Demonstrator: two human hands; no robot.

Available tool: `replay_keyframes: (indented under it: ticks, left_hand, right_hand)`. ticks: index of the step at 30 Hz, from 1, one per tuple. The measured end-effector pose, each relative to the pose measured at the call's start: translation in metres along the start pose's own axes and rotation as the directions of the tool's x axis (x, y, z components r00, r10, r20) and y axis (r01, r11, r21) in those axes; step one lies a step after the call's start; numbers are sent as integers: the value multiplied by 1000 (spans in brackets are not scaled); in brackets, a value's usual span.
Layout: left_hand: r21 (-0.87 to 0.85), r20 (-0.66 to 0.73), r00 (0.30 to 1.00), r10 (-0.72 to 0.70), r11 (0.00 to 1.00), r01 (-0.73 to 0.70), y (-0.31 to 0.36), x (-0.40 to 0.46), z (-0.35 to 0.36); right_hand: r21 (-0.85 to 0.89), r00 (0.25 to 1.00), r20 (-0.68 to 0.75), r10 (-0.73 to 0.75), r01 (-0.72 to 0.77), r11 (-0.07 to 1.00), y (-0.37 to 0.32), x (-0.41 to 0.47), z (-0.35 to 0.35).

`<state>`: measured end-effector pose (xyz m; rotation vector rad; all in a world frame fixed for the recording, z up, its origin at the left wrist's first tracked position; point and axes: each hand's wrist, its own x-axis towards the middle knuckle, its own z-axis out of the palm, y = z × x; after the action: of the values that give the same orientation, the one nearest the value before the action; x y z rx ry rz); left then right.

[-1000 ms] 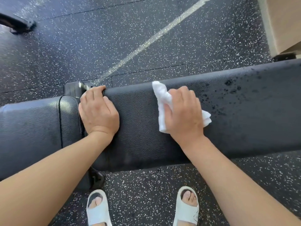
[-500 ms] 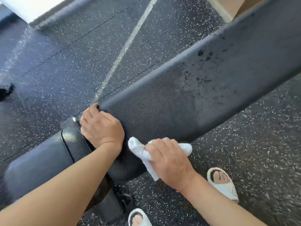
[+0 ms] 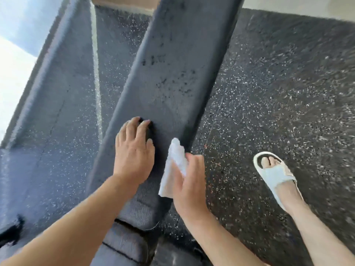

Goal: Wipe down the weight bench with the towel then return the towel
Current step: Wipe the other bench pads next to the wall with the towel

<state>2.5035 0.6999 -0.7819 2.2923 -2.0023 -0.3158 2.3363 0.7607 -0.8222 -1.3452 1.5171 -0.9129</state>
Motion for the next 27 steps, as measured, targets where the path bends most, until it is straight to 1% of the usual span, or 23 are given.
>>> replay_keyframes:
  ticks: [2,3,4,6,7,9,12,15,17,20,23,27]
  left_hand:
    - [49,1,992,127,991,-127,10,22,2]
    - [56,-21,989,149,987,-148,15,31,6]
    - [44,-62,989,132,991,-129,21,36,10]
    - [-30,-159,987,24,999,-29,33,38,17]
    - [-69,-185,983,-14,998,2,36,37,20]
    - [-97,-184,982,-37,995,19,38,36,24]
    - [-81,-172,984,-52,996,38,38,37,23]
    - [-68,-154,986,-62,996,52,39,38,23]
    - [-44,-143,989,-47,998,41,37,38,24]
    - [-37,-141,988,-65,997,61,36,41,26]
    - [-9,-182,982,-49,999,48,36,40,30]
    - [21,-213,977,-25,999,31,37,42,31]
  right_hand:
    - [133,989,-16,144,-141,981,-1,-24,5]
    - [166,984,-24,176,-169,972,-2,-32,9]
    - [188,982,-38,187,-177,966,-3,-36,11]
    - [231,979,-59,195,-176,957,-3,-35,15]
    - [254,976,-69,205,-182,950,-4,-30,16]
    - [295,961,-103,255,-216,931,-7,-14,16]
    - [318,928,-194,317,-246,915,-13,35,16]
    - [264,906,-307,292,-213,941,-16,110,11]
    - [254,893,-351,281,-198,947,-17,158,4]
    - [241,883,-385,268,-184,953,-17,223,-8]
    - [218,881,-410,237,-157,963,-17,274,-19]
    - [189,881,-428,203,-133,973,-16,313,-28]
